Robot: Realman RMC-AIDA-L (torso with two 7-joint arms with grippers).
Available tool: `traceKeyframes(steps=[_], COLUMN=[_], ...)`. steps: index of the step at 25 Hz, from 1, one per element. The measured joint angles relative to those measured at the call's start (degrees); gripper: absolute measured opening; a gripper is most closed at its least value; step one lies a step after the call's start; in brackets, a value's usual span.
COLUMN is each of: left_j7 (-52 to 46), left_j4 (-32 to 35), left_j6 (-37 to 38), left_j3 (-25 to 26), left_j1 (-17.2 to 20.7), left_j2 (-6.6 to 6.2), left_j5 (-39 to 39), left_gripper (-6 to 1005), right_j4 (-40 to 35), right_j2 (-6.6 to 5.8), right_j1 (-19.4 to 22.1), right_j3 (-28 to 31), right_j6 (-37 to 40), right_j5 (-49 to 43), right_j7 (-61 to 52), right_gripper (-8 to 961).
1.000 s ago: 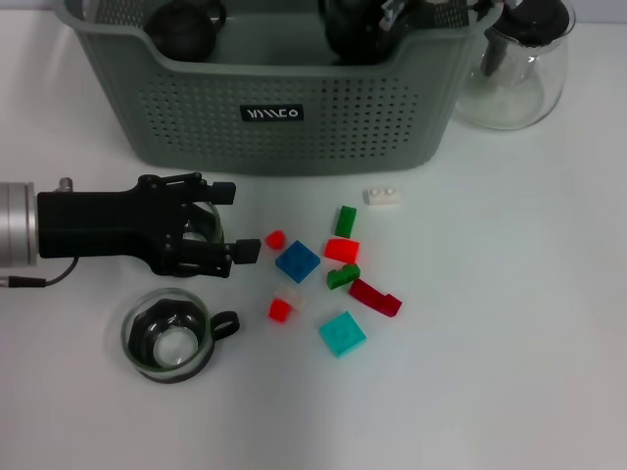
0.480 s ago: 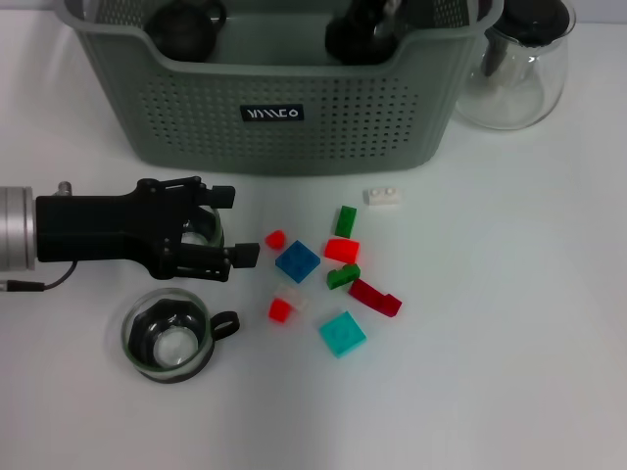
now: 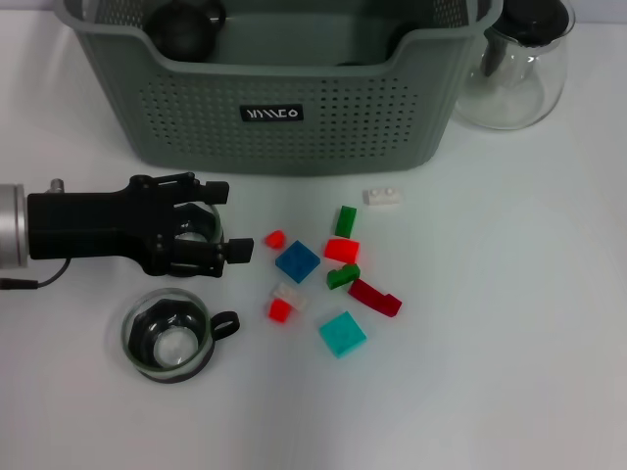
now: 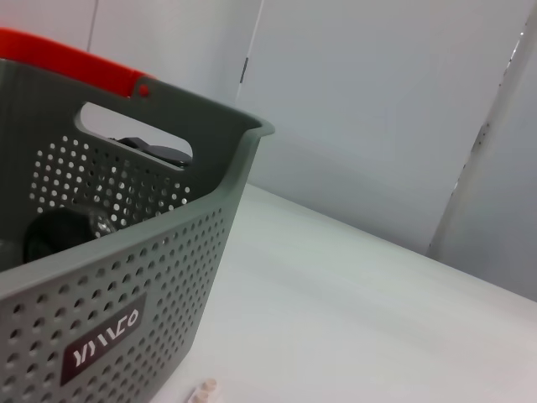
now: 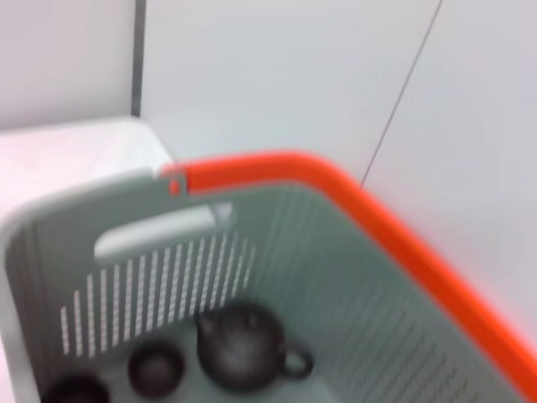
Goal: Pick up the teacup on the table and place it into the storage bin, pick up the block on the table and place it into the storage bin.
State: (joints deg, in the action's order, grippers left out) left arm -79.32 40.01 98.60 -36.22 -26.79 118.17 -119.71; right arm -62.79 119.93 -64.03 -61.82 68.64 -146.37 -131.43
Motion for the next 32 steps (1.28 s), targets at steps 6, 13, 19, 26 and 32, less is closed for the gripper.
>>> traceKeyframes(steps=[6, 13, 19, 26, 32], left_j7=[-0.3, -0.5, -1.7, -8.4, -14.4], left_j4=[0.3, 0.3, 1.2, 10.4, 15.3], left_j6=[0.7, 1.5, 1.5, -0.9, -5.0], left_j3=[0.0, 0.0, 0.0, -0.4, -0.7], left_j1=[0.1, 0.3, 0.4, -0.3, -4.7], left_j2=[-0.70, -2.79, -4.15, -4.33, -1.47], left_j5=[0.0, 0.1, -0.2, -5.9, -16.6], left_gripper=[935, 934, 935, 934, 935], right_j4=[-12.0, -15.6, -15.6, -15.3, -14.5], right_j2=[-0.82, -3.37, -2.55, -1.52, -1.68], right_j1=[5.4, 15.1, 22.6, 28.1, 30.6], right_j3=[0.3, 1.4, 2.6, 2.4, 2.8], right_j6=[8.1, 19.7, 29.6, 38.4, 39.7], right_j5=[10.3, 32.6, 38.7, 36.4, 34.3], right_j7=[-0.1, 6.7, 13.3, 17.5, 17.1], right_gripper=[824, 825, 823, 818, 814])
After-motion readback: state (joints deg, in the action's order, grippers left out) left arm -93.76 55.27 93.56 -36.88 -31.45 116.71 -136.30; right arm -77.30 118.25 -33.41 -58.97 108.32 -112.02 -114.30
